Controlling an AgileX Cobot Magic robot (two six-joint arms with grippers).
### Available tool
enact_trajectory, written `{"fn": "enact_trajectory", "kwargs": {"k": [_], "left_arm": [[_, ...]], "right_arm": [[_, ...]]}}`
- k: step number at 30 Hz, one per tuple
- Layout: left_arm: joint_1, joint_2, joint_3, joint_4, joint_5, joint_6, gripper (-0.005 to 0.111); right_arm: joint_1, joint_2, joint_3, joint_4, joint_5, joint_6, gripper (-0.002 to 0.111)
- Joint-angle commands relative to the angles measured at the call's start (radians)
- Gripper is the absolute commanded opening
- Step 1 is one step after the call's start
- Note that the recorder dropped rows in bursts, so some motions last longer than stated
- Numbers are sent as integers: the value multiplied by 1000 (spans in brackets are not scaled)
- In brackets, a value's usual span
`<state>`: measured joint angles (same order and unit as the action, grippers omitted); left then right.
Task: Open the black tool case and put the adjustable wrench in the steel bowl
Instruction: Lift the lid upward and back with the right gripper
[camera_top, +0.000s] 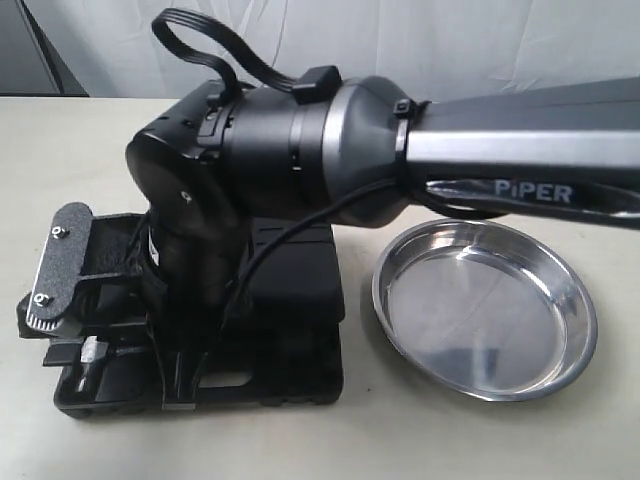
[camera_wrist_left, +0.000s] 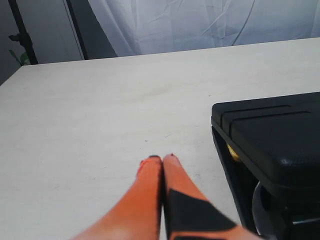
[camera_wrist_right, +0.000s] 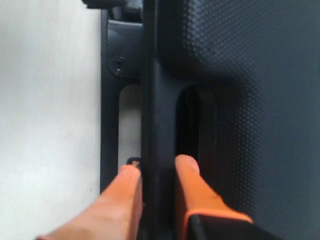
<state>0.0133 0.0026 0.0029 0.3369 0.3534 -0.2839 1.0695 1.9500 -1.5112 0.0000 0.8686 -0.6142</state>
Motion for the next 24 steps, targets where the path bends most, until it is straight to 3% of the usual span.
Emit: {"fn": "enact_trajectory", "kwargs": {"k": [1, 15, 24], "left_arm": [[4, -3, -3, -3, -6, -1, 0], [4, -3, -3, -3, -6, -1, 0], [4, -3, -3, -3, -6, -1, 0]], "right_arm": [[0, -16, -19, -119, -29, 44, -1], [0, -61, -19, -426, -160, 210, -1], [-5, -59, -19, -811, -314, 428, -1]]}}
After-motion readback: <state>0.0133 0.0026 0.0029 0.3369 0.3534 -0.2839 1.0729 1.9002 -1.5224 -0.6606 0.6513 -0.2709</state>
